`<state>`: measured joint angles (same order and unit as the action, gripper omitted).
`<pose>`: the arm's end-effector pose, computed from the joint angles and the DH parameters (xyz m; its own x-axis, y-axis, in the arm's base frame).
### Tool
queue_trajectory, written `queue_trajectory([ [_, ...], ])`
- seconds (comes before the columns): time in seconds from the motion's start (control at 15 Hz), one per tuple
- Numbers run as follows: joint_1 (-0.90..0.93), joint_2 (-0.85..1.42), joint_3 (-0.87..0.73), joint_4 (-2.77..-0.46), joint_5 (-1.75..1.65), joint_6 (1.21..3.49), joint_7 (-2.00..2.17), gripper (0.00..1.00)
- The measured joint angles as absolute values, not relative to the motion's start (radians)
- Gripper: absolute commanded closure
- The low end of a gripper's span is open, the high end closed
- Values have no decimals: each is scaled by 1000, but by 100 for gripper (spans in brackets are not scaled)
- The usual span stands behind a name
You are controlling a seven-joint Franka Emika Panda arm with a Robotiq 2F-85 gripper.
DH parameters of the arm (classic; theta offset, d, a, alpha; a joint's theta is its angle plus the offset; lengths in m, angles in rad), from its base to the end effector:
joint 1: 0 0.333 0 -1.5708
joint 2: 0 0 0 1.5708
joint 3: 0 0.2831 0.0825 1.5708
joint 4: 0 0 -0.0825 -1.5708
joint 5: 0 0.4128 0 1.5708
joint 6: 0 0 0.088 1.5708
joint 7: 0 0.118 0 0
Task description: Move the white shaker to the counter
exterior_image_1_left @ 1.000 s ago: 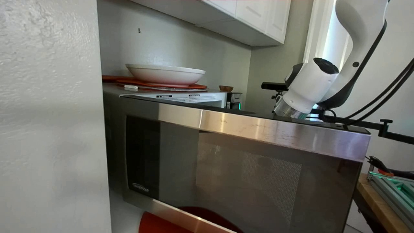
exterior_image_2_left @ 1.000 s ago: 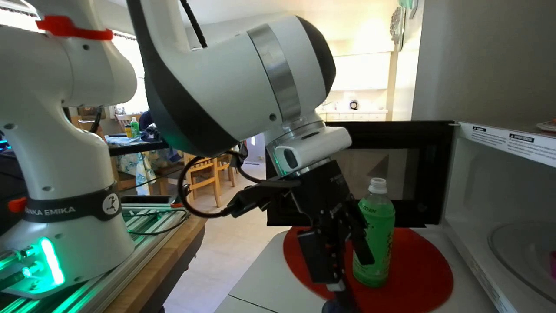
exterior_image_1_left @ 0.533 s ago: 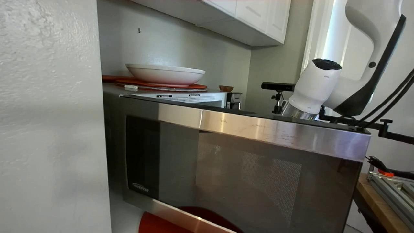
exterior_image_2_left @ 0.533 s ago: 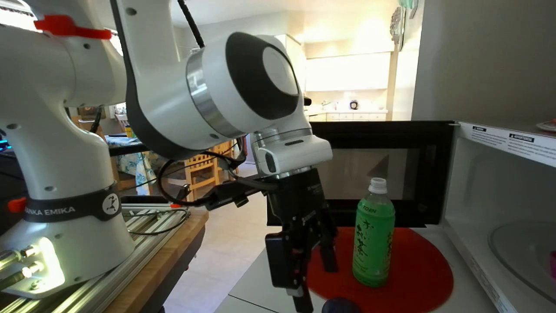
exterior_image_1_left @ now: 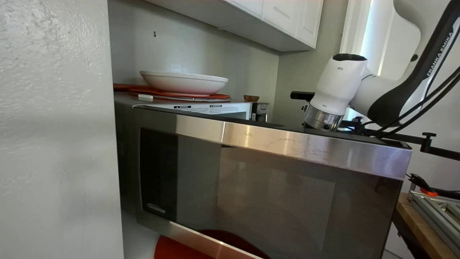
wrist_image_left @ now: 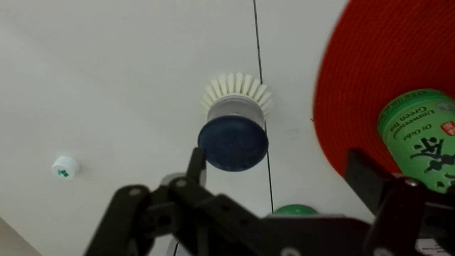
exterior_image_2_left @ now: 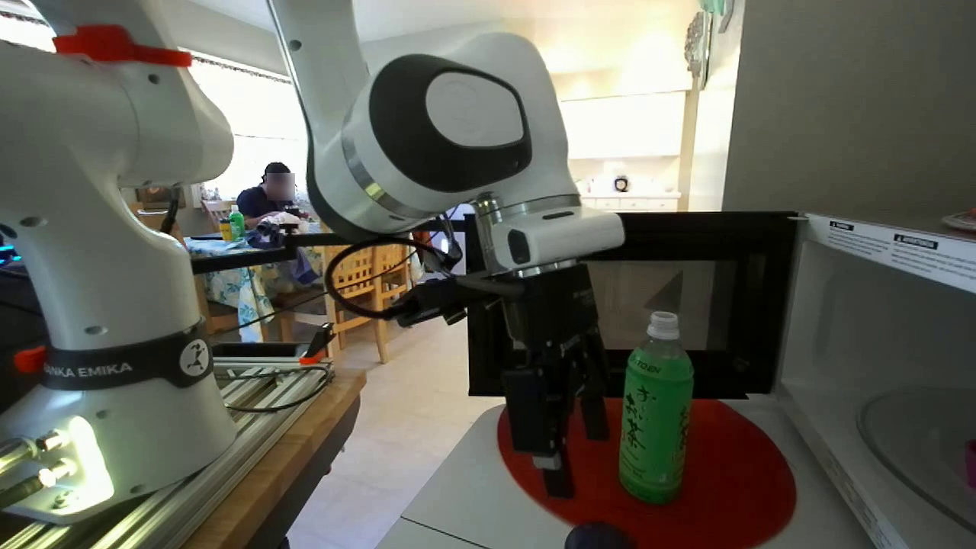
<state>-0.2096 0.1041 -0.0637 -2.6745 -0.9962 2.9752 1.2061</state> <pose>0.4153 -0.0590 0.1397 0.8414 -0.4542 0.2927 -0.4948 -0.8654 0.0795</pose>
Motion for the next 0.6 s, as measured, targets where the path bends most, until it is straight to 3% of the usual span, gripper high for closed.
queue_trajectory([
  [0.27,-223,27,40,-2665,-668,2838,934,0],
  [0.6,-152,-144,15,-2531,-319,2512,597,0],
])
